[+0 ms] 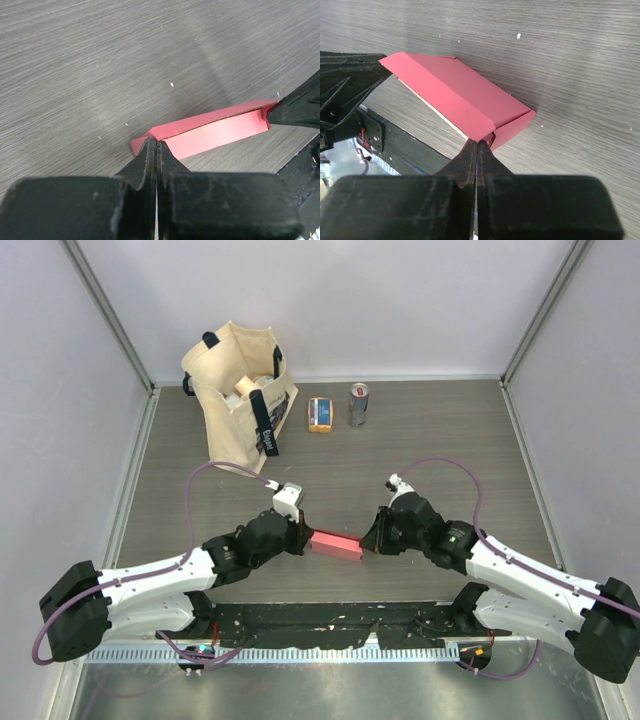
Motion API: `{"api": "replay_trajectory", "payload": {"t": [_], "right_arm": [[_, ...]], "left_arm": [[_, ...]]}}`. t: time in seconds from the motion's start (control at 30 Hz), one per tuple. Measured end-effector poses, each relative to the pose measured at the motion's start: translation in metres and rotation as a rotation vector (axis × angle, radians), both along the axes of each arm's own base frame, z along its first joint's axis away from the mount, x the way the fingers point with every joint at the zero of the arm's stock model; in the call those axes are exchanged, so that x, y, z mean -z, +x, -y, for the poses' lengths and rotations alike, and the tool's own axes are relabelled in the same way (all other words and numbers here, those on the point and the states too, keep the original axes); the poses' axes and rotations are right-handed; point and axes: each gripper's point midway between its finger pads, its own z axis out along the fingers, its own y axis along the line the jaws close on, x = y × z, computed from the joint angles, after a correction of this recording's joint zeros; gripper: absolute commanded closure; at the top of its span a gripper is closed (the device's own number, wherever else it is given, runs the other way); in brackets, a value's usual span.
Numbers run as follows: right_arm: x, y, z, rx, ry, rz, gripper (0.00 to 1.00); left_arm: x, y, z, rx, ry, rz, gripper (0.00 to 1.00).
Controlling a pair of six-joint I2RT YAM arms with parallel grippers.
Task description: Fold the paper box
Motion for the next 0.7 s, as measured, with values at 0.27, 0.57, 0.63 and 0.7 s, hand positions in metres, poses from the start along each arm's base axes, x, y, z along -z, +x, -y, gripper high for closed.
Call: {"api": "replay_trajectory", "payload": {"t": [0.27,0.57,0.63,0.7], "right_arm": [[-0.002,-0.003,0.009,-0.066,-0.102,0.013,0.98],[0.004,0.0,0.014,-0.11,-0.185,0.022,0.98],[0.004,0.001,0.016,-0.111,-0.202,0.026,0.98],[0.004,0.002,0.016,-0.112,-0.211,0.028,0.98]], "left_arm": [[0.0,-0.005,0.004,0.025,-0.012,-0.008,1.0],[0.0,-0.005,0.005,0.03,-0.019,-0.011,1.0],[0.0,-0.006,0.006,0.034,-0.023,-0.014,1.0],[0.0,-0.006,0.007,0.035,-0.025,-0.015,1.0]]}}
